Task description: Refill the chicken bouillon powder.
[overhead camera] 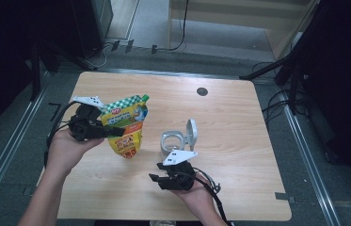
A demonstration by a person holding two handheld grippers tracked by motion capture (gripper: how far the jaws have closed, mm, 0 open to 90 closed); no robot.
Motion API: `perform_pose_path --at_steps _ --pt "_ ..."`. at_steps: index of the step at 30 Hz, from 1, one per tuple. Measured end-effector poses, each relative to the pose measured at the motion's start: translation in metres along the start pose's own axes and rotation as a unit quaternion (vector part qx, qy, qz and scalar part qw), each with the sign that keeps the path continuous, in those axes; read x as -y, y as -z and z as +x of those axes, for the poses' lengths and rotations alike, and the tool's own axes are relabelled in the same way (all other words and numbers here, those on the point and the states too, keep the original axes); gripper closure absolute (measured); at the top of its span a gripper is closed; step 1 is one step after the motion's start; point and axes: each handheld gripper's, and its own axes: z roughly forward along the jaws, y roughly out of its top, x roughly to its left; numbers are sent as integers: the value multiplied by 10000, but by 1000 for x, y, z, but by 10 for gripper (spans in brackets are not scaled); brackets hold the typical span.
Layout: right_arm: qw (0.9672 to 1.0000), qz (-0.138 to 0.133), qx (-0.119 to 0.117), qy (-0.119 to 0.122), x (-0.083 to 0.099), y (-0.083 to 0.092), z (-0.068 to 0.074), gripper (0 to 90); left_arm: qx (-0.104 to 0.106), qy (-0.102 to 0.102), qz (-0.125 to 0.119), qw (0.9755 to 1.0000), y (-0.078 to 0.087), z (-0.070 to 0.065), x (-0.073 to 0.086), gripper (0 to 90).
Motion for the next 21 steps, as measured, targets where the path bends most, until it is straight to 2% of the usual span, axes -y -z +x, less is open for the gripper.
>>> perform_pose_path --at_steps 4,6,8,11,13,17,21 --pt "10000 5 59 28 -1 -6 1 551 211 -107 61 9997 5 -13 -2 900" --pt "10000 26 41 10 -1 -8 2 640 304 -148 58 9994 7 -20 -3 900" --pt "9999 40 71 104 -1 -11 3 725 387 -183 83 9990 8 -26 -4 900" --pt "9997 104 146 189 0 -16 5 725 503 -283 142 9982 10 -36 -6 900" --pt "9996 78 201 161 0 -19 5 738 581 -323 172 9976 10 -43 -7 900" --pt "9993 -39 338 122 2 -21 2 800 775 -424 275 9957 9 -55 -9 900" --pt "9986 -223 488 43 2 -19 -2 767 971 -480 377 9934 7 -64 -10 900"
